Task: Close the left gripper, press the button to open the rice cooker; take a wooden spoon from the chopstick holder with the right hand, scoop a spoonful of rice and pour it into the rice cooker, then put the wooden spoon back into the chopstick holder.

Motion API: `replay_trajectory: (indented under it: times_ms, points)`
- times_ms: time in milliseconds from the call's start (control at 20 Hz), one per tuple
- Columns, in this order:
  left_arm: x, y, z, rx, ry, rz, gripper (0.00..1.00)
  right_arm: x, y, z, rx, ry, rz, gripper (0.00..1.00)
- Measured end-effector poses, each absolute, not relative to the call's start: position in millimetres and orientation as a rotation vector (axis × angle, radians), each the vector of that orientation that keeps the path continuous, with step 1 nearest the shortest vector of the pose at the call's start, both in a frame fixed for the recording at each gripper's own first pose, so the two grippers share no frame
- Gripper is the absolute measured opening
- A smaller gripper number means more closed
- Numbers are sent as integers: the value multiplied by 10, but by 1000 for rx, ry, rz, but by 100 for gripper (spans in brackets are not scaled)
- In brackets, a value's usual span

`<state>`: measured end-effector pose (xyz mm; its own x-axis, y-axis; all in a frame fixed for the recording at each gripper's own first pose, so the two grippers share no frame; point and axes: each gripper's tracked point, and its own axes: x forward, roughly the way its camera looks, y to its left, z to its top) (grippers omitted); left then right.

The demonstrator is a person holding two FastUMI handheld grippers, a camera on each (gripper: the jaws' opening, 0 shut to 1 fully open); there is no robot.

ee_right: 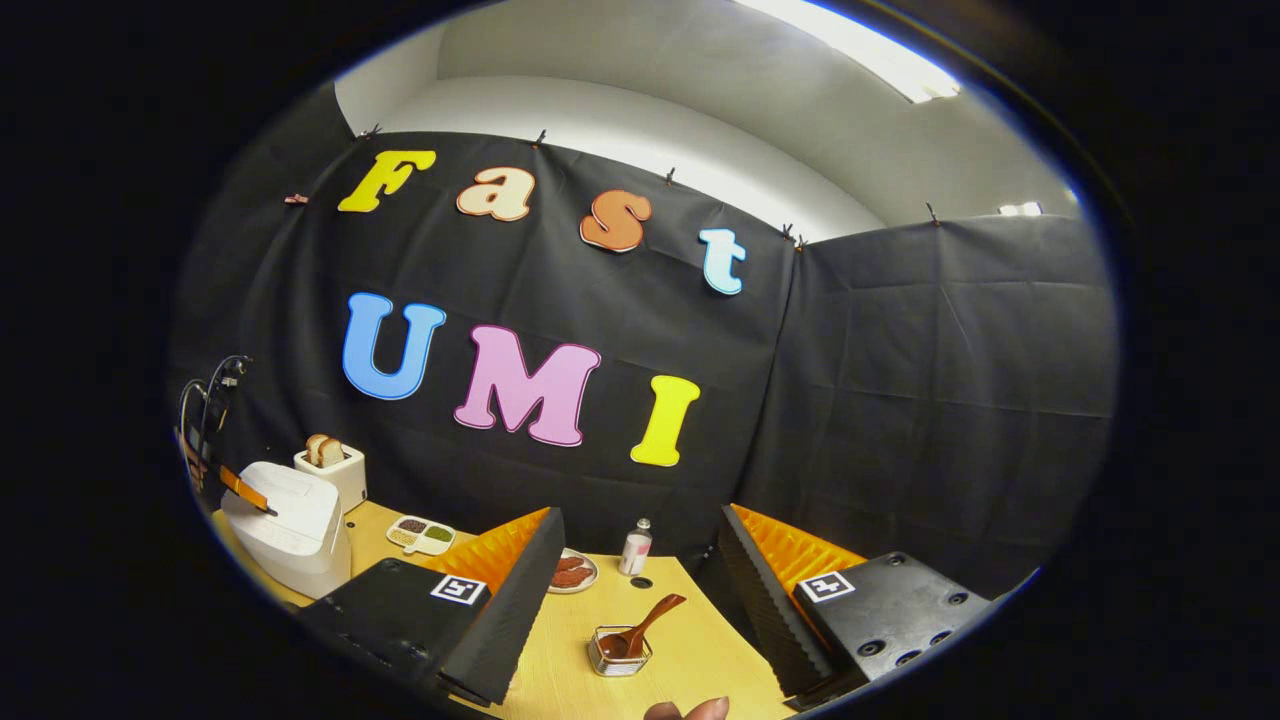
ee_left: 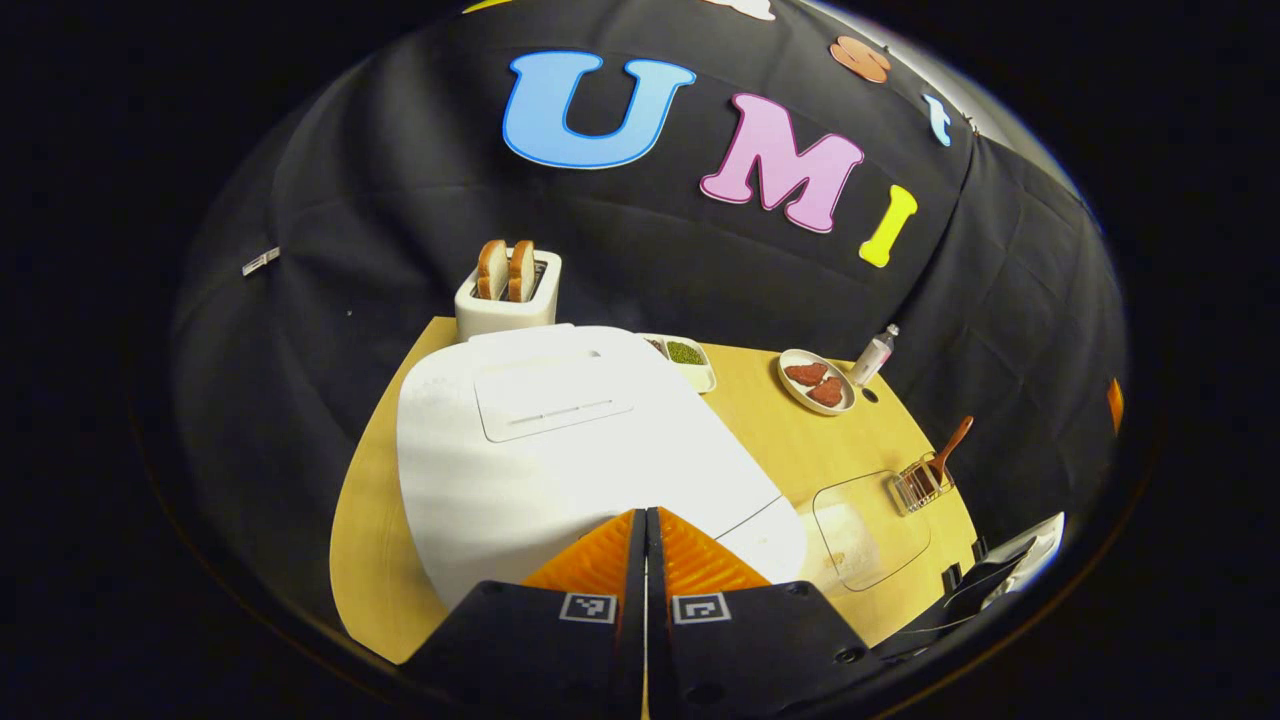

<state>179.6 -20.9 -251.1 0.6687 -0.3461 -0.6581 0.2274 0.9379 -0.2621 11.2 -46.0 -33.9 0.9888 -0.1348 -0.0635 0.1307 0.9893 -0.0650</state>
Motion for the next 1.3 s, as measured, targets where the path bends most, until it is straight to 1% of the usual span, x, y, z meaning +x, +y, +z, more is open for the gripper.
replay_trajectory:
  times_ms: [400,550,650,850,1000,1050,1100,1200,1250,1300]
  points:
    - [1783,-214,-2609,-269,826,-327,7,15,-584,-424,-52,88,-164,97]
    - [1804,-206,-2525,-249,796,-322,7,-47,-627,-443,-58,87,-171,97]
    - [1897,-181,-2263,-211,683,-313,7,-75,-676,-431,-65,88,-181,97]
    - [2103,-11,-1403,-135,346,-257,7,-141,-789,-409,-51,80,-206,97]
    - [2009,146,-849,-125,138,-185,7,-218,-844,-423,-34,85,-218,97]
    - [1987,194,-710,-122,86,-163,11,-231,-858,-423,-32,85,-217,97]
    - [1885,206,-636,-115,47,-141,18,-236,-866,-440,-30,87,-212,97]
    - [1781,183,-546,-86,3,-114,70,-238,-896,-512,-23,99,-197,97]
    - [1627,169,-498,-79,-5,-88,96,-225,-905,-552,-17,106,-186,97]
    - [1536,151,-484,-79,0,-68,95,-181,-922,-624,-7,120,-167,97]
